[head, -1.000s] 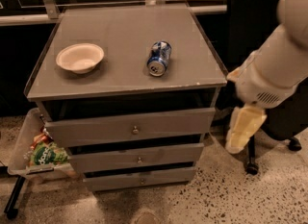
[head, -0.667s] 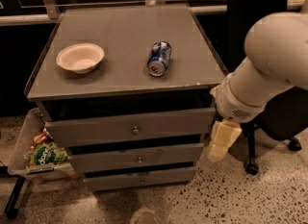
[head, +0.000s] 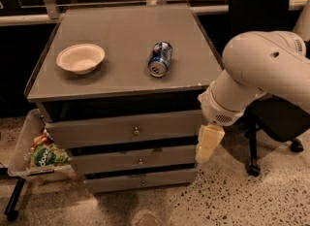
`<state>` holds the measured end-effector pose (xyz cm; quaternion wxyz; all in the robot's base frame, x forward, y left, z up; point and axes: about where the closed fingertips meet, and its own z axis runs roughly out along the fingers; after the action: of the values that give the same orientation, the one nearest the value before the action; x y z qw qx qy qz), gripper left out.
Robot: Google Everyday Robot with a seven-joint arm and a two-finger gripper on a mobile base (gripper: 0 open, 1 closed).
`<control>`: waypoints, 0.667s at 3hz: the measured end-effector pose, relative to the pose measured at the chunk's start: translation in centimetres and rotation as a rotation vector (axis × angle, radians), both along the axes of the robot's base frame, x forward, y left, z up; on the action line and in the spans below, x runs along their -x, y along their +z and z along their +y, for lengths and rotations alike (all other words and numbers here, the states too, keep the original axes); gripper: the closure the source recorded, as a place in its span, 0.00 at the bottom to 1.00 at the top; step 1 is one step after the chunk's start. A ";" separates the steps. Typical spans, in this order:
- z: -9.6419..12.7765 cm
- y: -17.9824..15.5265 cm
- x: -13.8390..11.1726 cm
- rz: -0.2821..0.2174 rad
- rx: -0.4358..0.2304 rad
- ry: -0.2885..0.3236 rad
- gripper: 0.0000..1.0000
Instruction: Open top drawer
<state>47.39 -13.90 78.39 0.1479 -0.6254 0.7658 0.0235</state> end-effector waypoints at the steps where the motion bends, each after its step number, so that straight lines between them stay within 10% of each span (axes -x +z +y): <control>1: 2.3 -2.0 -1.6 -0.023 -0.023 0.038 0.00; 2: 5.6 -4.2 -4.5 -0.058 -0.057 0.098 0.00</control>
Offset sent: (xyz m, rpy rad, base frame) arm 0.0813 0.0951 -0.0701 0.1024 -0.0986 0.1688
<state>51.89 -8.34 74.18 0.1867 -0.6580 0.7287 0.0342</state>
